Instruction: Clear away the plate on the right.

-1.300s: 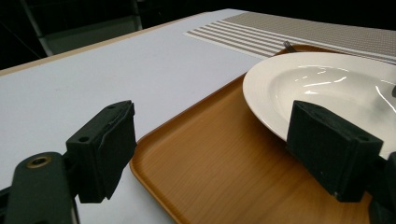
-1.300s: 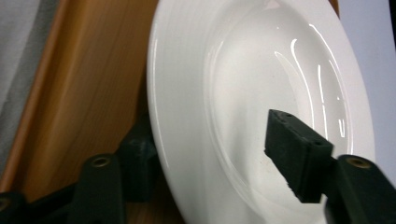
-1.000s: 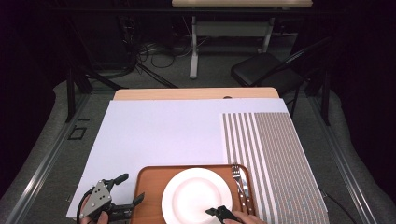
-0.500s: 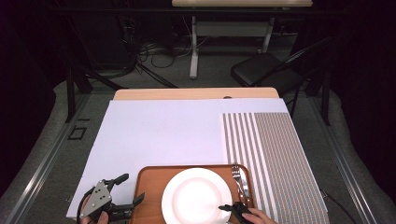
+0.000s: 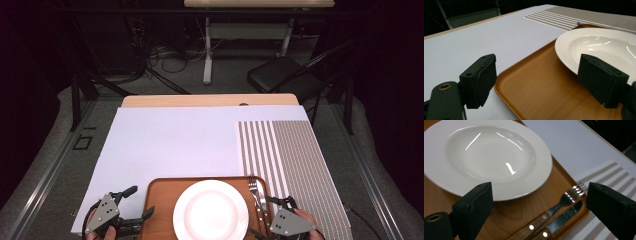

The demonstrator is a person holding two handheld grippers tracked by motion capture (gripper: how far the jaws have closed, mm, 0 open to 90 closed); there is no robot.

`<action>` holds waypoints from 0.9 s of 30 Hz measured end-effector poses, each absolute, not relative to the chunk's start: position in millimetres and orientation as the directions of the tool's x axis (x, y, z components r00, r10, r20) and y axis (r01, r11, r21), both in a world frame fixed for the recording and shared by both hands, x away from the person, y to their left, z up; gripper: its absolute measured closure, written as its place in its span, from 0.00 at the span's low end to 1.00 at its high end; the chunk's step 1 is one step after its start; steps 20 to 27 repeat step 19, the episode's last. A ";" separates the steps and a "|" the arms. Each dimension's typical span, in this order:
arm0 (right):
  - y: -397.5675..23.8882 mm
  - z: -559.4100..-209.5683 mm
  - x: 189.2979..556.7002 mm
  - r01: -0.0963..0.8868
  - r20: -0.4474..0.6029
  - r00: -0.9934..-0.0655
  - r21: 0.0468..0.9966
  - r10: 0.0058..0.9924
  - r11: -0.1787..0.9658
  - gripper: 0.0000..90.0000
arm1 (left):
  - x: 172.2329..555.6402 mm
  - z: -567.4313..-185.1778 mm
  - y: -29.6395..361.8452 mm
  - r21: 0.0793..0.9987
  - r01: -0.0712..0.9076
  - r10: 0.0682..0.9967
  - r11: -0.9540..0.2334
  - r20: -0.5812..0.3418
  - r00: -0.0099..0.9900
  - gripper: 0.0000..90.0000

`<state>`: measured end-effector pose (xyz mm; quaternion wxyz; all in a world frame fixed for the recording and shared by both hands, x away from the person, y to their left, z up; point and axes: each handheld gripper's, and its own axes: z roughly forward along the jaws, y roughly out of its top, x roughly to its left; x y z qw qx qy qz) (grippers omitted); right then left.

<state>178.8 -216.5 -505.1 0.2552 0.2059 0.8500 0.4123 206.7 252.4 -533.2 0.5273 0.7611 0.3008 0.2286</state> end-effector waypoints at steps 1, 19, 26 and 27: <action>-220.4 -505.1 180.7 0.159 -0.251 -0.769 0.815 0.588 0.557 0.06 | 206.7 -533.1 252.5 0.940 0.217 0.699 -0.262 0.031 0.714 0.17; -289.6 -512.3 203.4 0.373 -0.024 -0.466 0.901 0.884 0.221 0.00 | 207.3 -532.5 254.1 0.942 0.213 0.705 -0.259 0.033 0.709 0.17; -289.6 -512.3 203.4 0.373 -0.024 -0.466 0.901 0.884 0.221 0.00 | 207.3 -532.5 254.1 0.942 0.213 0.705 -0.259 0.033 0.709 0.17; -289.6 -512.3 203.4 0.373 -0.024 -0.466 0.901 0.884 0.221 0.00 | 207.3 -532.5 254.1 0.942 0.213 0.705 -0.259 0.033 0.709 0.17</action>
